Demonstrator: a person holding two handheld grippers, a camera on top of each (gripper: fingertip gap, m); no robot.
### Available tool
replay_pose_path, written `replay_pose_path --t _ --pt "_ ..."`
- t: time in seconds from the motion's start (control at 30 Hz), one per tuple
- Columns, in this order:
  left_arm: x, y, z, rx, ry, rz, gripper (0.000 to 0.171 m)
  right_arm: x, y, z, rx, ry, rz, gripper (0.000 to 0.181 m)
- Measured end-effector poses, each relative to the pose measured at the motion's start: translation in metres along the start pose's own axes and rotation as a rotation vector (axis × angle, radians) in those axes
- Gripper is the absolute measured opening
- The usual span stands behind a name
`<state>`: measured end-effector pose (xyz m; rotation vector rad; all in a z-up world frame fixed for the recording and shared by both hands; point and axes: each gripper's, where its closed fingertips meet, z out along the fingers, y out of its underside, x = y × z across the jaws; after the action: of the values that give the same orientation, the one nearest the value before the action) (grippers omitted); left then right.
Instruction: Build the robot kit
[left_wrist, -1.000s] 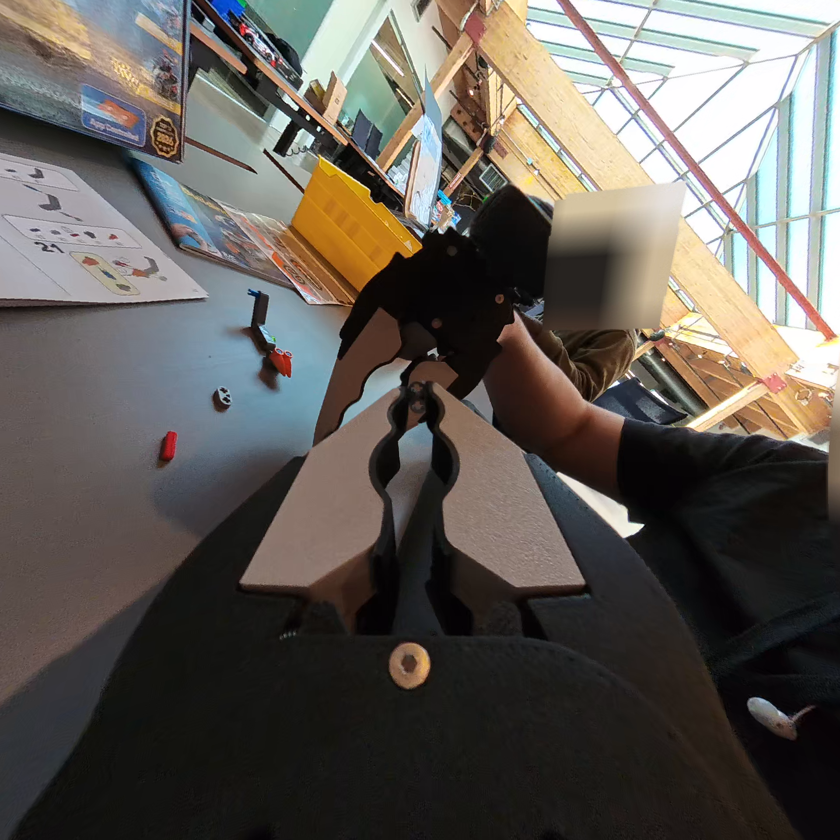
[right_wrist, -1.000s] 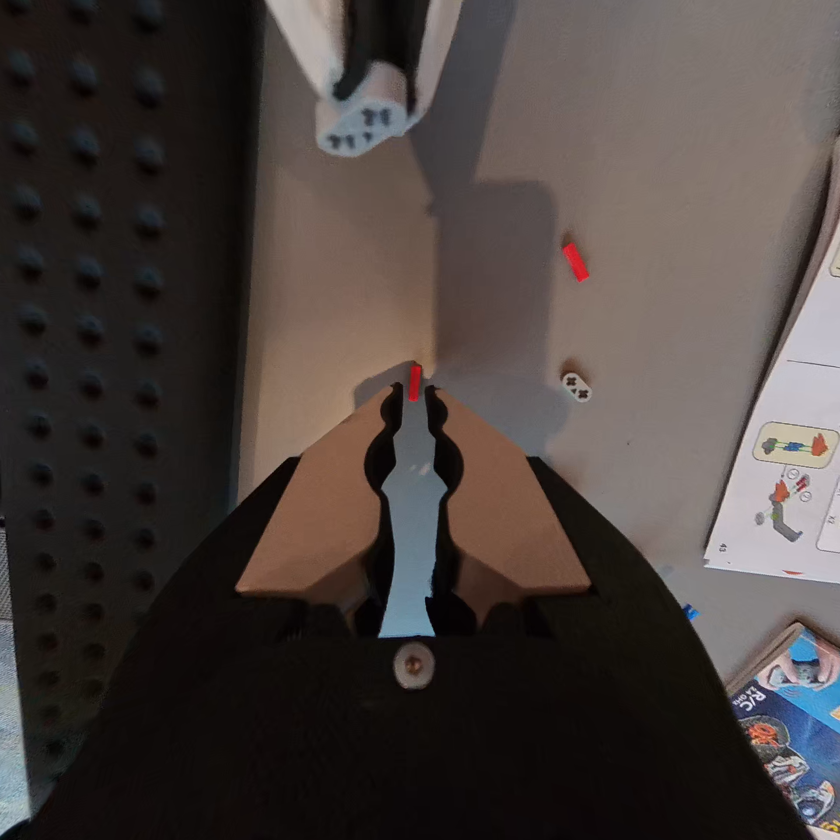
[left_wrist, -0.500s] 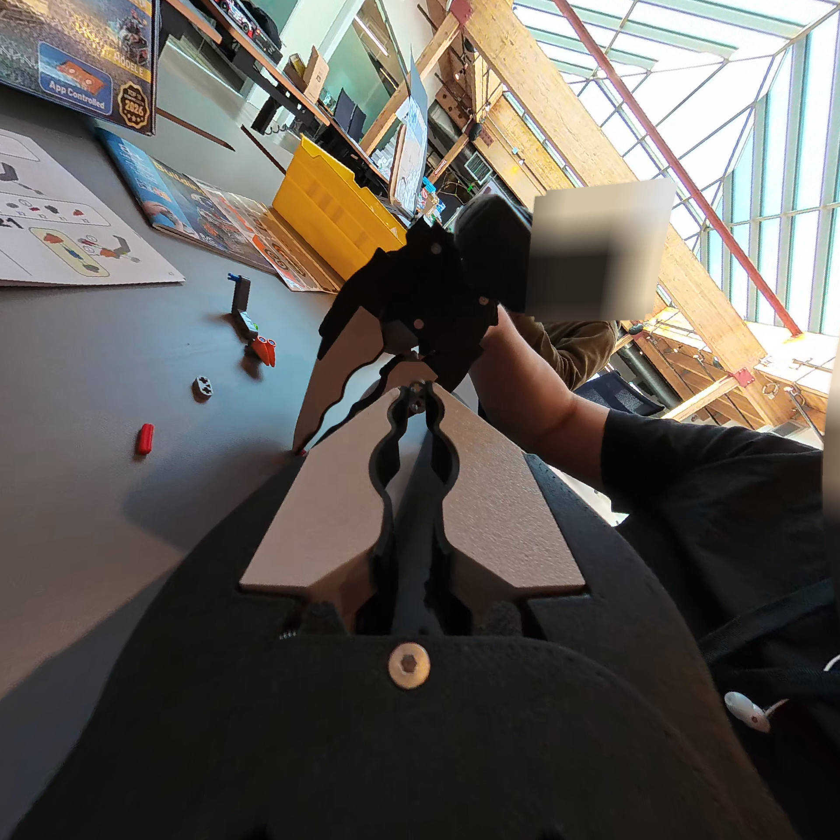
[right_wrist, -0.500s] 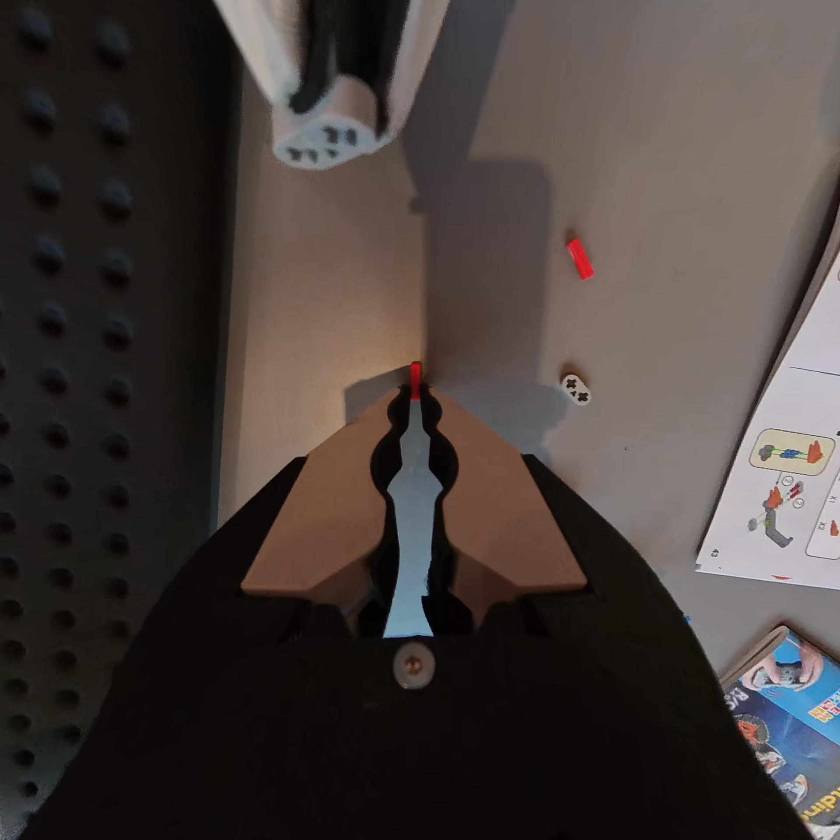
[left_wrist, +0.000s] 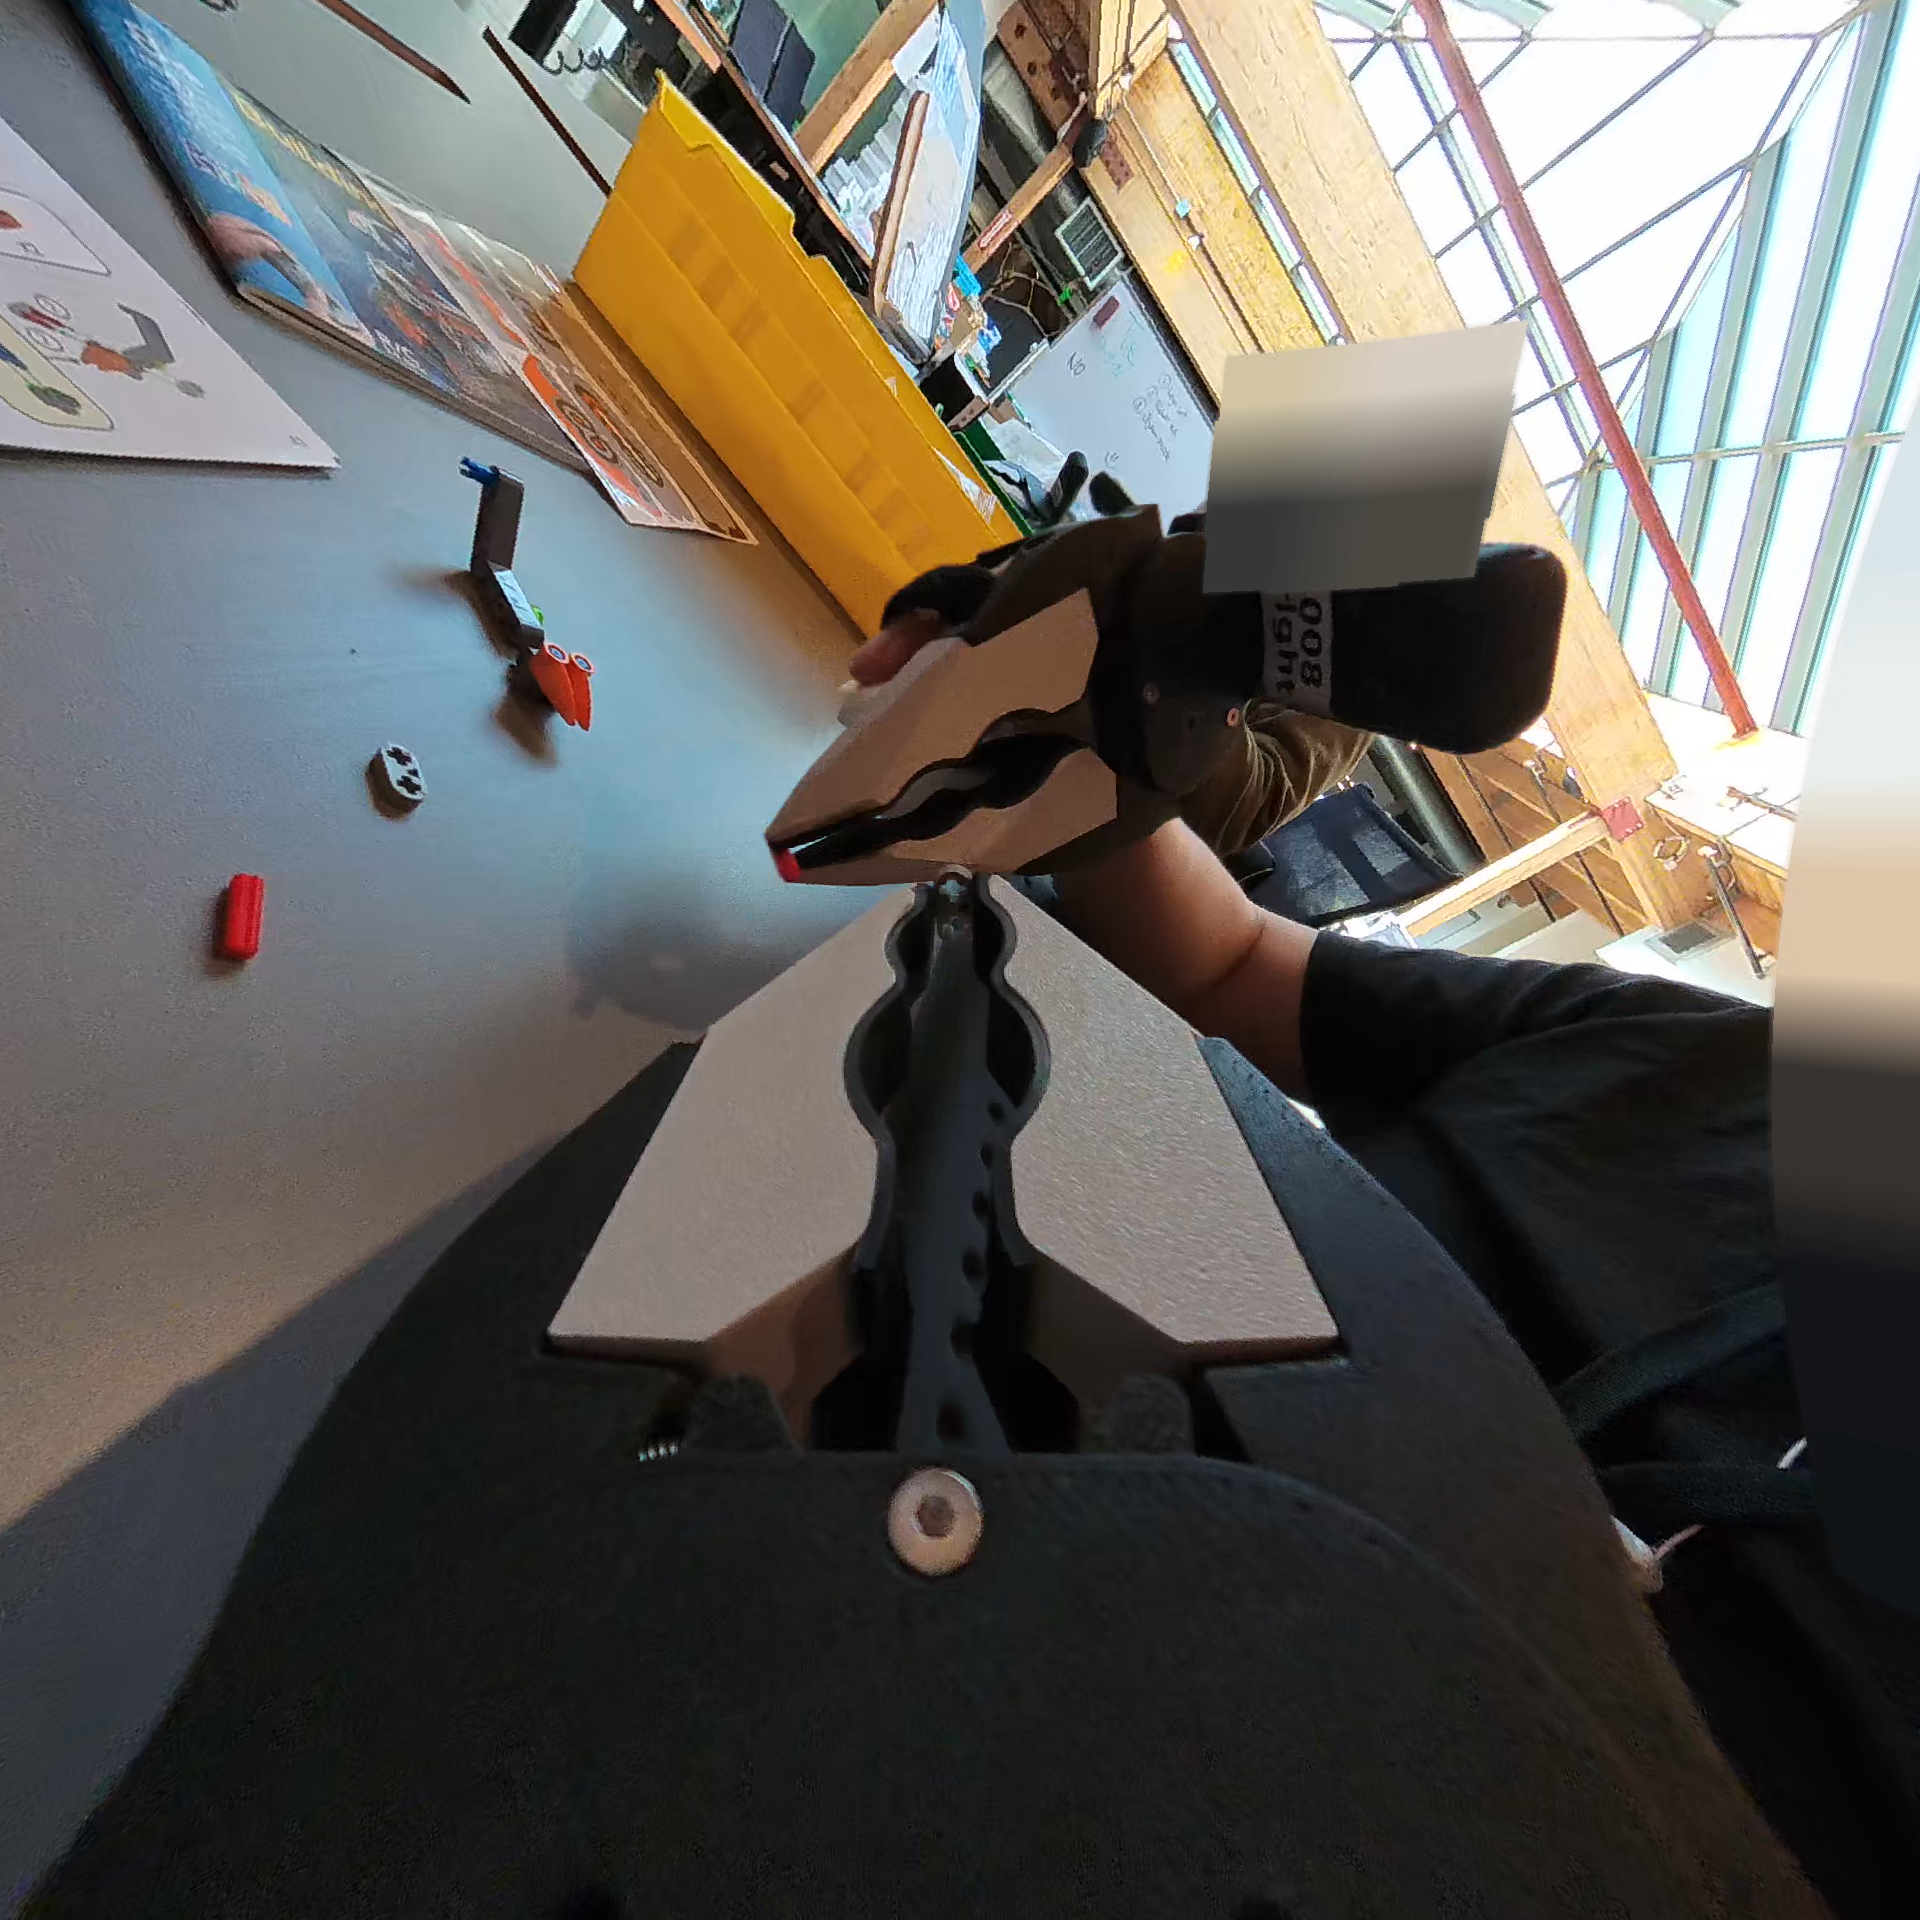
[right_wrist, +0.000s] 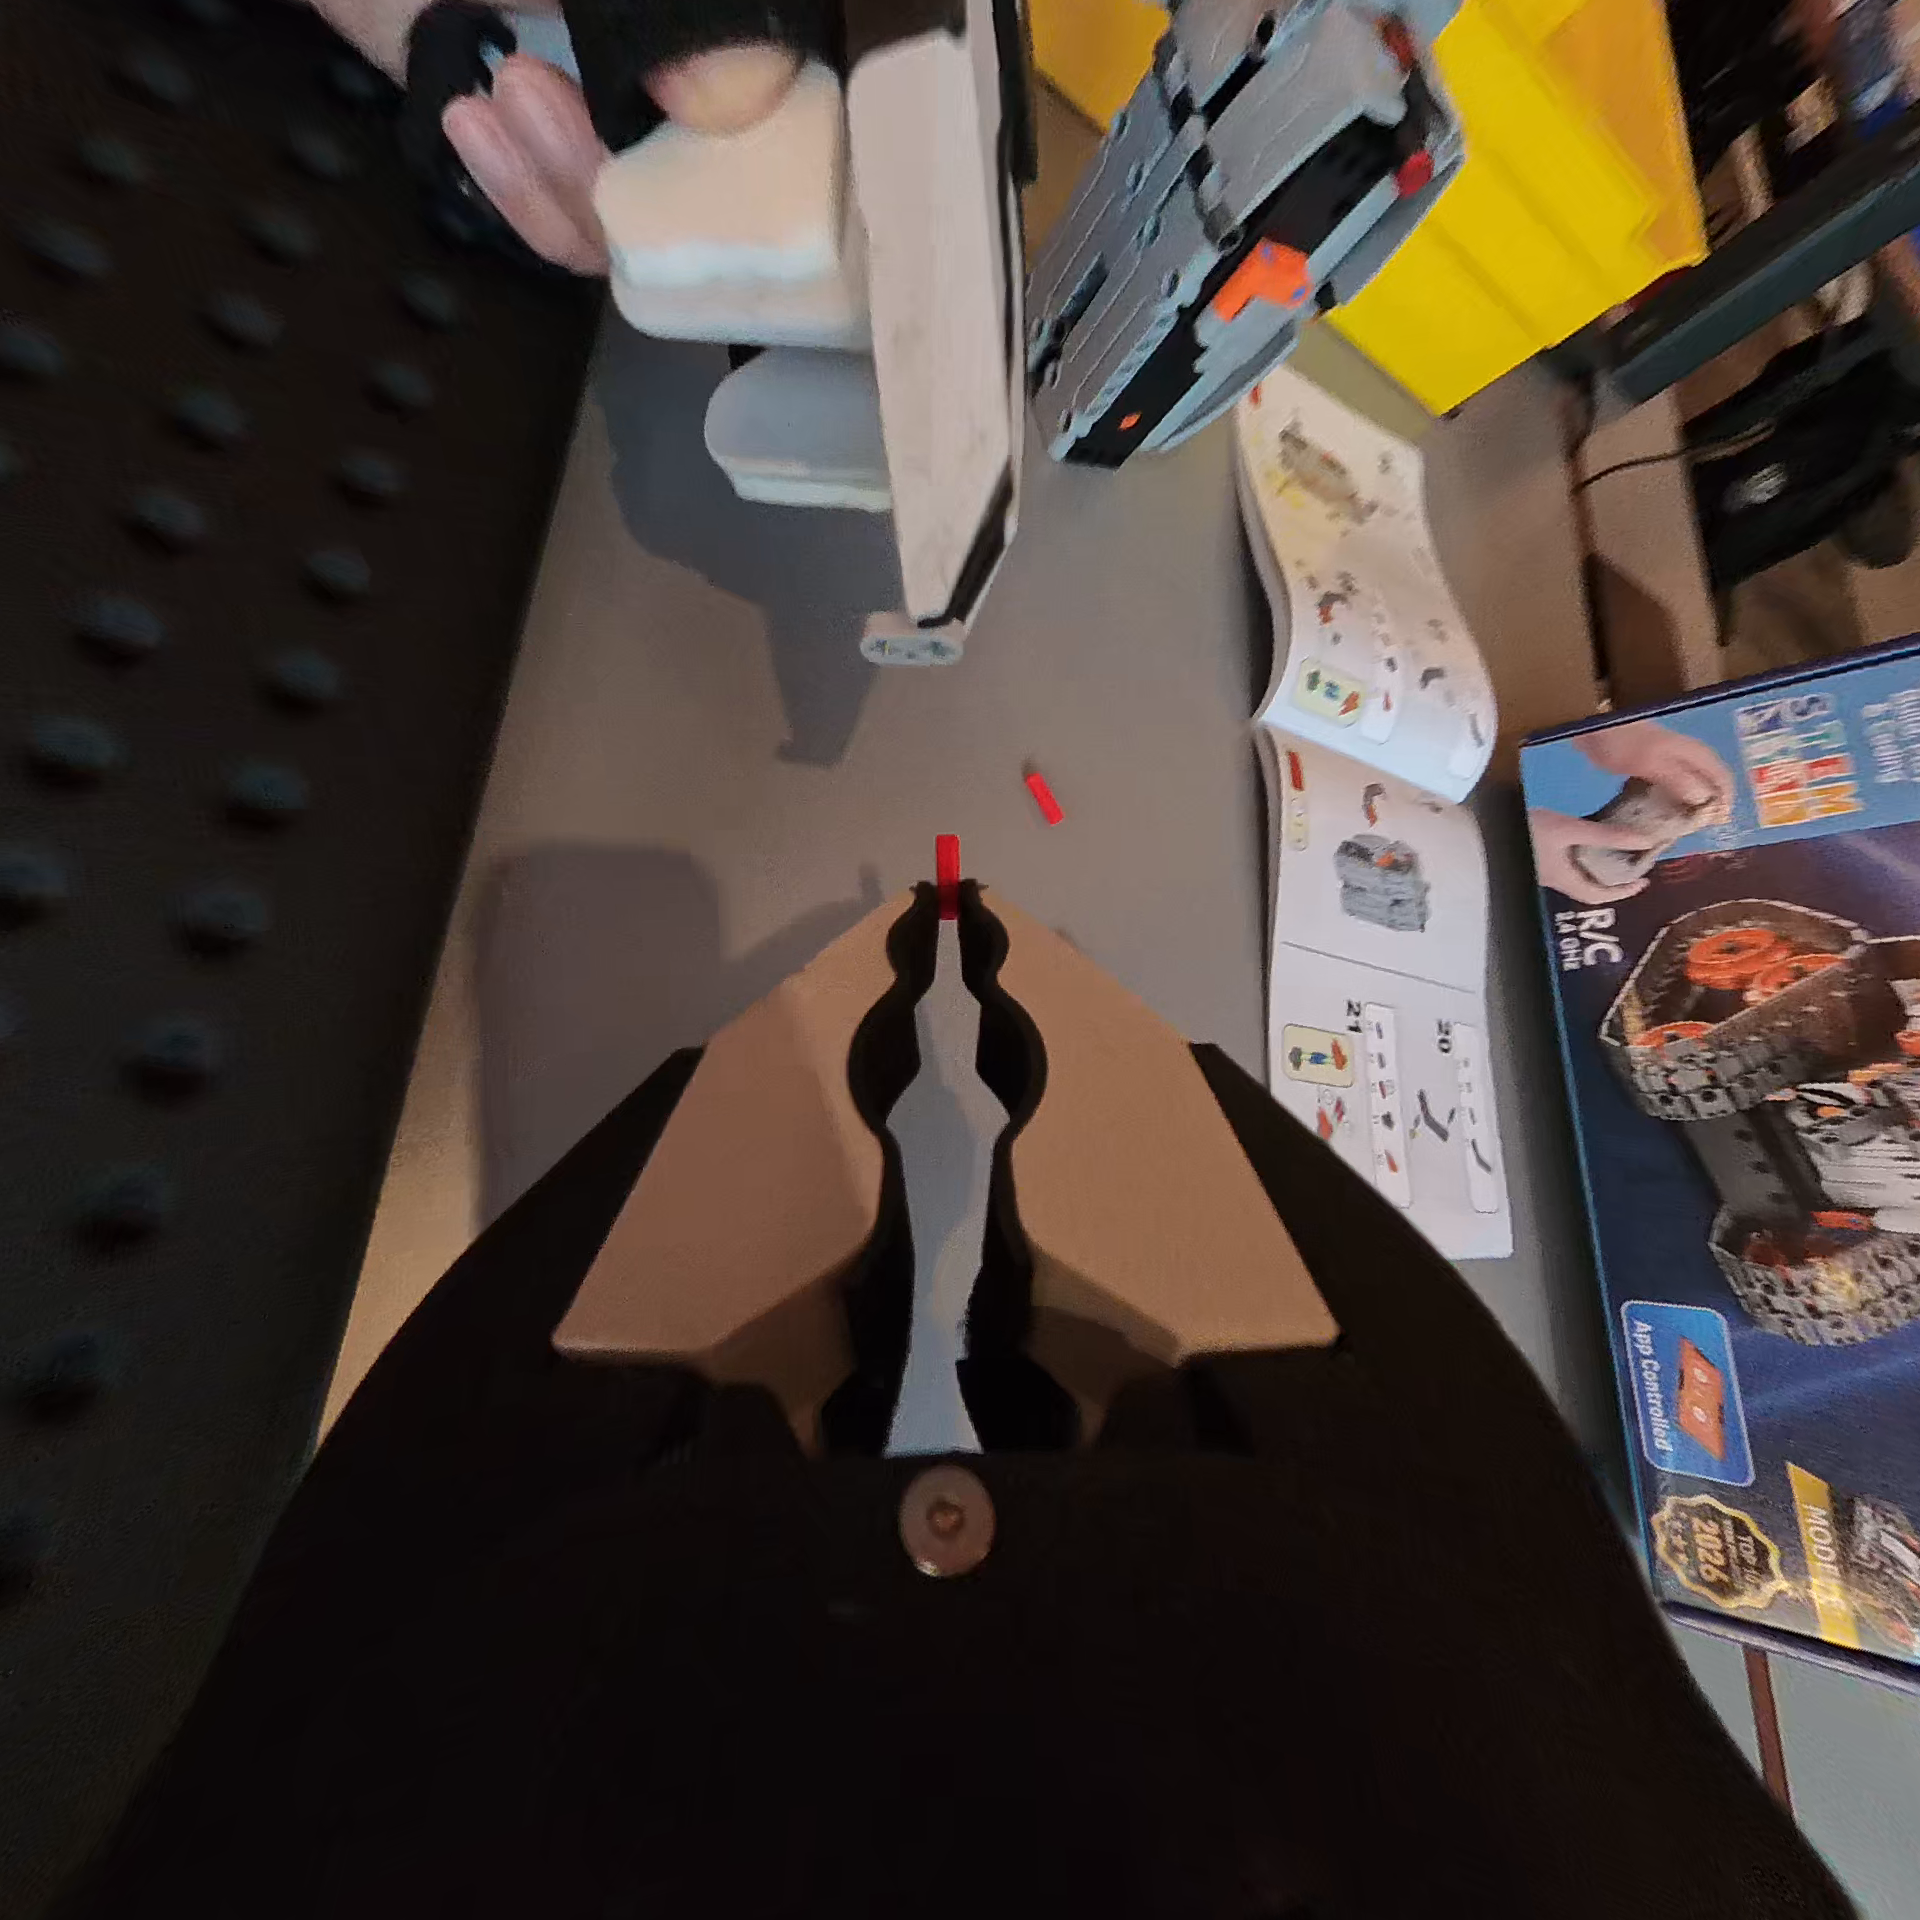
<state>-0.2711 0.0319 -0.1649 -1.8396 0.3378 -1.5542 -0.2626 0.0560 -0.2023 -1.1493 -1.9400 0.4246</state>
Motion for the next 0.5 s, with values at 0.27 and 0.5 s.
replay_pose_path --t 0.27,0.5 --pt "0.001 0.003 0.003 -0.02 -0.01 0.035 0.005 -0.002 -0.012 -0.012 0.196 -0.081 0.231 0.004" --pt "0.014 0.012 0.011 -0.079 0.058 0.077 0.005 -0.024 -0.015 -0.03 0.332 -0.573 0.667 0.004"
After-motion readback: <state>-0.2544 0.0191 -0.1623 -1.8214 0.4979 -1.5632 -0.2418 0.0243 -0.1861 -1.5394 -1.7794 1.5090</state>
